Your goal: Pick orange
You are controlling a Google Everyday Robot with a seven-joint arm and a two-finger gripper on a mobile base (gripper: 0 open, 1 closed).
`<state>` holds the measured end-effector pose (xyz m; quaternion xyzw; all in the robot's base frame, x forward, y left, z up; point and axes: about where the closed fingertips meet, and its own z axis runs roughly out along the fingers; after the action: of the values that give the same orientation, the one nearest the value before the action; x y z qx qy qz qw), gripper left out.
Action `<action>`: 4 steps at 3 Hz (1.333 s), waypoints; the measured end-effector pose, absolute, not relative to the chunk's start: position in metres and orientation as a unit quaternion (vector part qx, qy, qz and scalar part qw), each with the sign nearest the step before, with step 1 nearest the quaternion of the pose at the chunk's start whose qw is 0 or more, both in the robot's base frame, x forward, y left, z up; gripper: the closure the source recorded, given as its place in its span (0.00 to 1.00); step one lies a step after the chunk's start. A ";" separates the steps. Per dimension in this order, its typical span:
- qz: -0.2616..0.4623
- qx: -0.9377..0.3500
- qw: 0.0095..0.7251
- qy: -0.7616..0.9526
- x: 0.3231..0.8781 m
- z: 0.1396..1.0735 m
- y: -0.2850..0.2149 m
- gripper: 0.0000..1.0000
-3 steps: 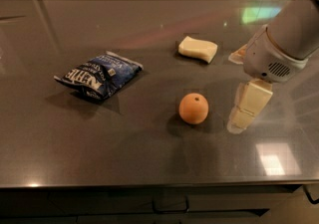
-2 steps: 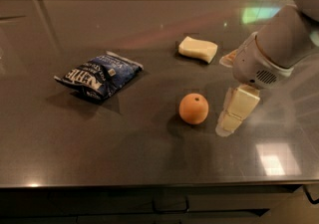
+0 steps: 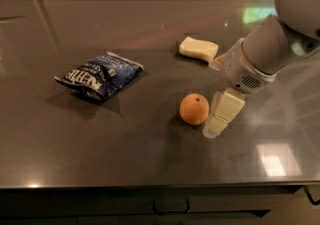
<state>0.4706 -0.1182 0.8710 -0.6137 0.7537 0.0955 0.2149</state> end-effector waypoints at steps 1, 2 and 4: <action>0.095 -0.620 0.212 0.749 0.471 0.863 -0.108 0.00; 0.098 -0.626 0.207 0.746 0.472 0.855 -0.101 0.00; 0.108 -0.631 0.205 0.741 0.469 0.847 -0.095 0.41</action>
Offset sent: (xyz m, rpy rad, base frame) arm 0.0028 0.0239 -0.0254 -0.0105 0.0188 0.0421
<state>0.4693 -0.0948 0.8469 -0.6305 0.7409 0.1077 0.2046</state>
